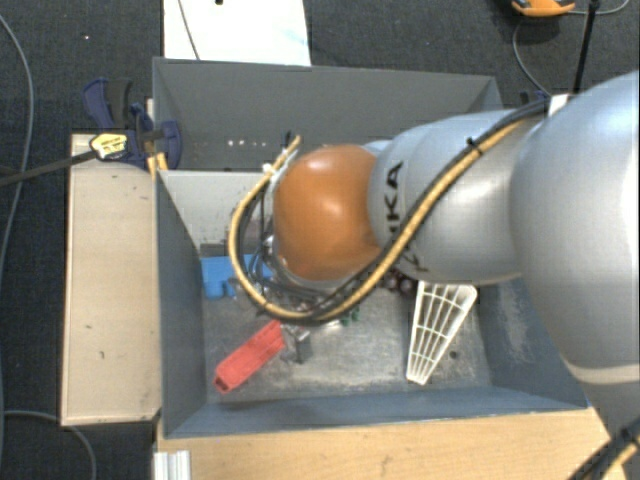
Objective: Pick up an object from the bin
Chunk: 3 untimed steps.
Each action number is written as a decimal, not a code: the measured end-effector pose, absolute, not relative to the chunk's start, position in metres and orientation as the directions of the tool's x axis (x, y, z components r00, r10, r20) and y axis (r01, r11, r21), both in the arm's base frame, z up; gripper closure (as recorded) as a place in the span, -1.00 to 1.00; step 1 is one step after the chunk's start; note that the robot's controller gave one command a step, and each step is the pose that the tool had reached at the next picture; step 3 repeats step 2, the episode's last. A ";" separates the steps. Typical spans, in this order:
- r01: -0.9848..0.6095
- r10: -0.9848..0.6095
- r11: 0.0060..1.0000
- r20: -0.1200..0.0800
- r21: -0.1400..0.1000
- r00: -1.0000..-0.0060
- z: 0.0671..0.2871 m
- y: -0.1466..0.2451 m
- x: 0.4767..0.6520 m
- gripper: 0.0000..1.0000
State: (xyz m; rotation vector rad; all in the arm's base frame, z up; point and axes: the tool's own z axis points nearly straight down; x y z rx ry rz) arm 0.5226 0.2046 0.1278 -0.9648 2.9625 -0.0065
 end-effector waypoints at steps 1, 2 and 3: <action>-0.719 -0.719 0.695 -0.012 -0.009 -0.695 0.091 0.200 0.521 1.00; -0.719 -0.719 0.695 -0.011 -0.009 -0.695 0.091 0.200 0.521 1.00; -0.719 -0.719 0.695 -0.011 -0.009 -0.695 0.091 0.200 0.521 1.00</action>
Offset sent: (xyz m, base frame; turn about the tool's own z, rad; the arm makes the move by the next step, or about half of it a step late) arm 0.0000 0.0000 0.0000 0.0000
